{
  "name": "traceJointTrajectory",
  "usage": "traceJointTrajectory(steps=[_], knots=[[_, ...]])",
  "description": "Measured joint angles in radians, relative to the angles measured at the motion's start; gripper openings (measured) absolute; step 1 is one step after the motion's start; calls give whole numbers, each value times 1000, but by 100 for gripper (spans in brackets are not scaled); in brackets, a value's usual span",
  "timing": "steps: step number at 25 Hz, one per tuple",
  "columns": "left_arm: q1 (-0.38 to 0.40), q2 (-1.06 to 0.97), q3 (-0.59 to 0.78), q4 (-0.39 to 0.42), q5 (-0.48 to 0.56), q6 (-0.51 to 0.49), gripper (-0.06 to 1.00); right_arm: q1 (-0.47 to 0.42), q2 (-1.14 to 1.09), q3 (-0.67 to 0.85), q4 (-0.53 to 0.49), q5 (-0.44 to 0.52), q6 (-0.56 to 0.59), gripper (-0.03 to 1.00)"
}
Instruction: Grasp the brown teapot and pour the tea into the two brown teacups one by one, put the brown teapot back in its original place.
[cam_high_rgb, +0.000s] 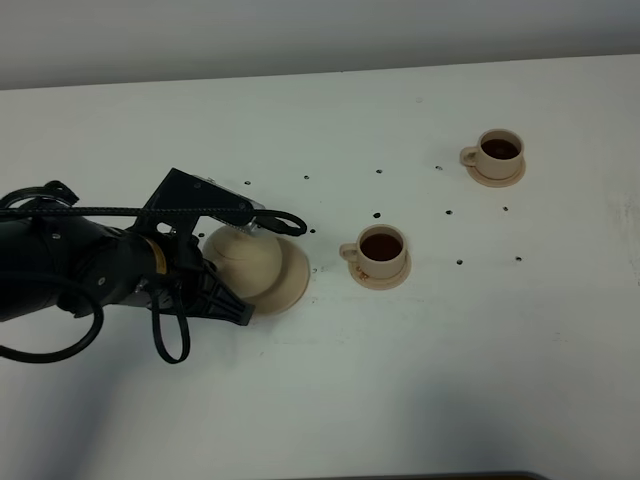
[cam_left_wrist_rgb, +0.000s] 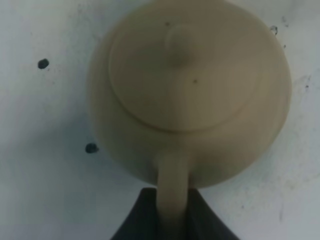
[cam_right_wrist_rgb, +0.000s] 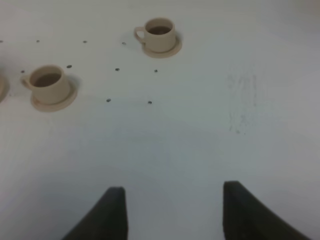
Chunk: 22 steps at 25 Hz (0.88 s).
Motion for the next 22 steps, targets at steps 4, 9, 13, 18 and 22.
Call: traceJointTrajectory(steps=[4,9,13,18,22], knots=[[0,32,3,-3,-3,0,13,0,0,0,0,0,0,42],[0,33,5,-3,-25,-1,13,0,0,0,0,0,0,42],[0,34,5,-4,-60,-1,13,0,0,0,0,0,0,42],[-4,34,5,-15,-69,-1,13,0,0,0,0,0,0,42],[-14,34,5,-21,-38,-1,13,0,0,0,0,0,0,42]])
